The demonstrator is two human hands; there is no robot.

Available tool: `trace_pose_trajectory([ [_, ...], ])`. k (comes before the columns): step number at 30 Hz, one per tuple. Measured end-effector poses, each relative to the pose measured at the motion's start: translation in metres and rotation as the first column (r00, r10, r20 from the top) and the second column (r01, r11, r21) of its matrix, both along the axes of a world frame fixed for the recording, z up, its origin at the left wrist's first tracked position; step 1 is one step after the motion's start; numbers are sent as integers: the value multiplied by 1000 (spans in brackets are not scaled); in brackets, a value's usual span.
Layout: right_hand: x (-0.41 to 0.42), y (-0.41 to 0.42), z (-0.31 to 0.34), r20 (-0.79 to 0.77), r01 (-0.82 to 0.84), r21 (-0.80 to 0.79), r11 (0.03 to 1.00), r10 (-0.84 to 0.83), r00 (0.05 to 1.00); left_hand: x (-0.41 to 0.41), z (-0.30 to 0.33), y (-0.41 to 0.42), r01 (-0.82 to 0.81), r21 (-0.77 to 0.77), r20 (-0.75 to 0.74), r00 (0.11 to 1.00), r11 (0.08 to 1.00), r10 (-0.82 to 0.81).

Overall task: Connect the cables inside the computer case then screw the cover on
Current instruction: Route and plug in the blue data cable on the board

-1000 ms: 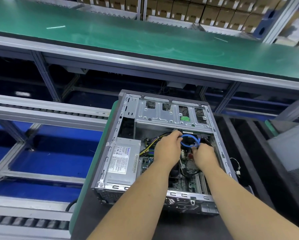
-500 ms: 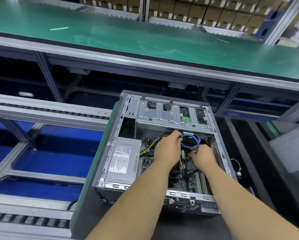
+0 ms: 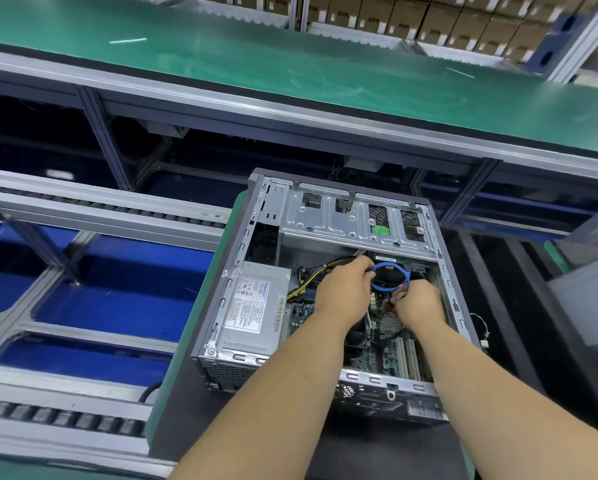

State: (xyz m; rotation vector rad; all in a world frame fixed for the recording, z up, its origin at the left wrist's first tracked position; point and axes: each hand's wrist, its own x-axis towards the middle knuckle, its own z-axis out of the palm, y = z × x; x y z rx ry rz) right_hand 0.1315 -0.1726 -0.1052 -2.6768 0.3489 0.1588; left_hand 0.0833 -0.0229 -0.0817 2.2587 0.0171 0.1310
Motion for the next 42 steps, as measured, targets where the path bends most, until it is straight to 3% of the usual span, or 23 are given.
trace_pose_trajectory([
  [15,-2,-1,-4,-54,-79,-74,994,75,996,1,-4,-1,-3,4,-21,1000,1000,3],
  [28,-1,-4,-8,-4,-73,-8,997,73,997,-4,0,1,19,21,-30,999,1000,-19],
  [42,0,-2,-8,-44,-75,-45,996,73,996,-2,-1,0,10,16,-45,999,1000,-9],
])
